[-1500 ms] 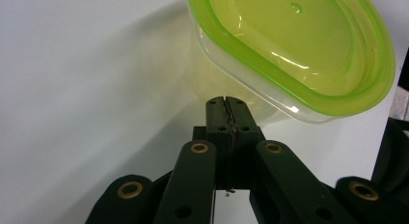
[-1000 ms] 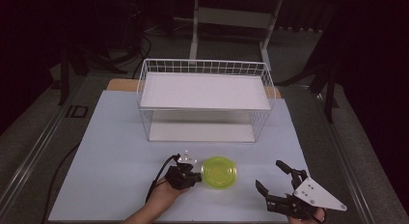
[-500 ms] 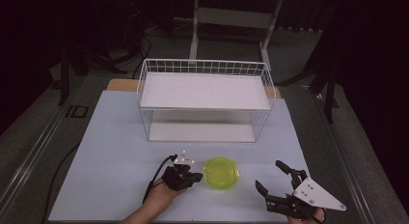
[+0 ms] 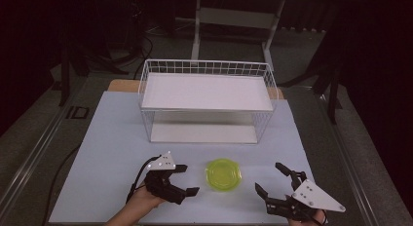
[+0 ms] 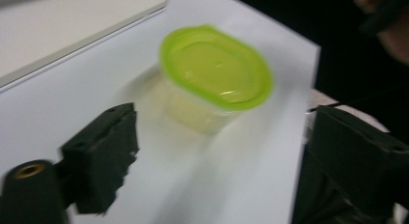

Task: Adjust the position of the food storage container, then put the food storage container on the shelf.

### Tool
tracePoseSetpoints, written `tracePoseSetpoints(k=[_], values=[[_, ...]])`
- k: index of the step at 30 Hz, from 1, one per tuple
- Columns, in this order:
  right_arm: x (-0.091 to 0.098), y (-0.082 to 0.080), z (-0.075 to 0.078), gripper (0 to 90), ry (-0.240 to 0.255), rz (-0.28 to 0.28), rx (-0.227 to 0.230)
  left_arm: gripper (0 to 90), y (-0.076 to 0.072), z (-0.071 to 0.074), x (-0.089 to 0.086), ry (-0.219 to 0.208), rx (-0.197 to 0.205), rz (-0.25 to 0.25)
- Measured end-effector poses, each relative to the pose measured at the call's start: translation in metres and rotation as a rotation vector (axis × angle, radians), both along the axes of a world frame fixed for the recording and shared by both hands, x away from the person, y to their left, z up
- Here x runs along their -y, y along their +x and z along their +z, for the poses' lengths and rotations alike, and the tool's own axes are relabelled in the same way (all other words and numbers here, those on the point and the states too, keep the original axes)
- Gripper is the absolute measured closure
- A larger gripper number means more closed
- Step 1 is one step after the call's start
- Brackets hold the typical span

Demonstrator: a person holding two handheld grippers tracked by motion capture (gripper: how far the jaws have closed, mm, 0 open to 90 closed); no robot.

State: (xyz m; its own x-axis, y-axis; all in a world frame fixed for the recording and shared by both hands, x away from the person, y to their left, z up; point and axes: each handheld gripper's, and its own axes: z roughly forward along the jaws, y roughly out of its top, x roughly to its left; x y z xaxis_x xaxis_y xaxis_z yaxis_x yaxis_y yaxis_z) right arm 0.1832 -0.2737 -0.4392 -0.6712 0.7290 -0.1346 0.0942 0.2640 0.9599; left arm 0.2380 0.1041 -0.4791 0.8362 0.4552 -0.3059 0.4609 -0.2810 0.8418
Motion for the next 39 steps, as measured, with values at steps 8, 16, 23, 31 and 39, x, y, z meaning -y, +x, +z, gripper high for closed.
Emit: tracePoseSetpoints(k=[8, 16, 23, 31, 39], values=[[-0.002, 0.001, -0.001, 17.2, -0.004, 0.026, 0.002, 1.9, -0.011, 0.013, 0.001, -0.045, 0.132, 0.114], [-0.007, 0.002, 0.003, 17.1, -0.044, 0.002, -0.033, 3.7, -0.01, 0.027, 0.015, -0.062, 0.16, 0.065], [-0.014, 0.009, 0.012, 17.6, -0.06, 0.019, -0.104, 3.9, -0.011, 0.048, 0.03, -0.078, 0.179, 0.006], [-0.02, 0.031, 0.021, 14.3, -0.052, 0.052, -0.167, 6.1, 0.004, 0.047, 0.041, -0.057, 0.109, 0.015], [-0.029, 0.06, 0.009, 13.5, 0.007, 0.075, -0.311, 15.0, 0.027, 0.029, 0.044, -0.07, -0.005, 0.065]])
